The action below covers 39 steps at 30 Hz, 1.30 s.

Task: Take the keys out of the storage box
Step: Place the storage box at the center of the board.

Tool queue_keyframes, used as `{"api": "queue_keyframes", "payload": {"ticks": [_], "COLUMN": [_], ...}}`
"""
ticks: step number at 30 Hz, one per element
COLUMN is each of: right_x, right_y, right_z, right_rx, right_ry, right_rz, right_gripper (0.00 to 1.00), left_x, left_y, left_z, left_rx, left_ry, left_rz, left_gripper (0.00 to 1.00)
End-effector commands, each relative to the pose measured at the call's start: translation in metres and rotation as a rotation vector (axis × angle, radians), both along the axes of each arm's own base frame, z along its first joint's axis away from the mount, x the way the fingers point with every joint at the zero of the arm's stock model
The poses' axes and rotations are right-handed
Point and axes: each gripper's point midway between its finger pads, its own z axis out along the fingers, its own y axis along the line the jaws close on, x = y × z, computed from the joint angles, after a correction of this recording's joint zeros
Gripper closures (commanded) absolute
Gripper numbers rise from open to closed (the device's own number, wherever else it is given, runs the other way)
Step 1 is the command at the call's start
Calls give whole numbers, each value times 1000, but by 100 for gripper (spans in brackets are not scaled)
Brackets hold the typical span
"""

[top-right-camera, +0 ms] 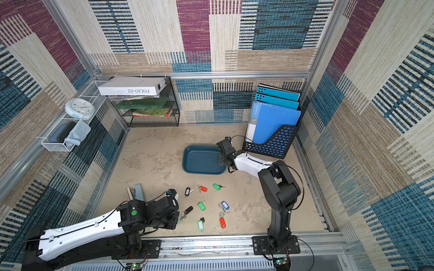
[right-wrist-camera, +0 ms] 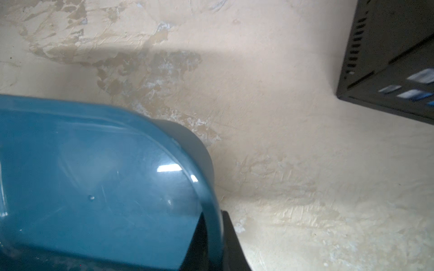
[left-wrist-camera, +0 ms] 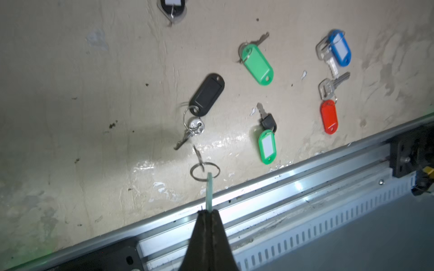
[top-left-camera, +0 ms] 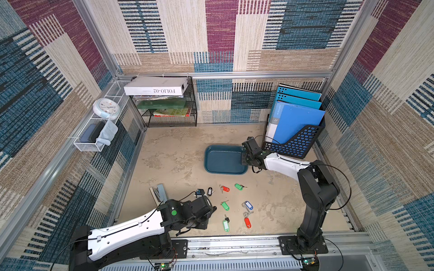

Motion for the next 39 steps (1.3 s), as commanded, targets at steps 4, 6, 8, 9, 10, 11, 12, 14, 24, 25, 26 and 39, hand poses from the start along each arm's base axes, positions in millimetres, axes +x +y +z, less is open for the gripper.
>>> {"api": "queue_keyframes", "payload": {"ticks": [4,6,8,9,10,11,12,14,24,25,26,39], "right_x": [-8,-9,-10,-10,-11,-12,-13,-13,-16,-17,-17,-22], "right_y": [-6,-5,-5,-6,-6,-7,-8,-10,-12,-12,-13,-16], "right_z": [-15,-17,-17,-17,-18,-19,-19,-20,-25,-25,-25,-25], "right_rx": [-24,-19,-15,-15,-13,-15,-15,-20,-30,-30,-31,-33], "right_ry": [36,38,35,34,33,36,36,37,46,47,46,47], "right_rz": [-8,-5,-3,-4,-5,-7,-6,-10,-14,-13,-15,-15], "right_gripper": [100,100,100,100,100,100,100,100,100,100,100,100], "left_x": [-11,-13,-9,-6,-3,-1,0,0,-6,-4,-4,5], "left_y": [-1,-7,-8,-8,-6,-7,-10,-15,-19,-19,-20,-5], "left_z": [-12,-18,-25,-26,-28,-29,-29,-29,-56,-58,-59,-39], "left_rx": [20,-12,-23,-21,-15,-18,-29,-46,-12,-8,-13,20], "left_ry": [34,40,24,9,-1,-6,-3,4,64,60,58,-11], "left_rz": [28,24,39,47,57,62,61,48,51,56,55,63], "left_gripper": [100,100,100,100,100,100,100,100,100,99,99,39]}}
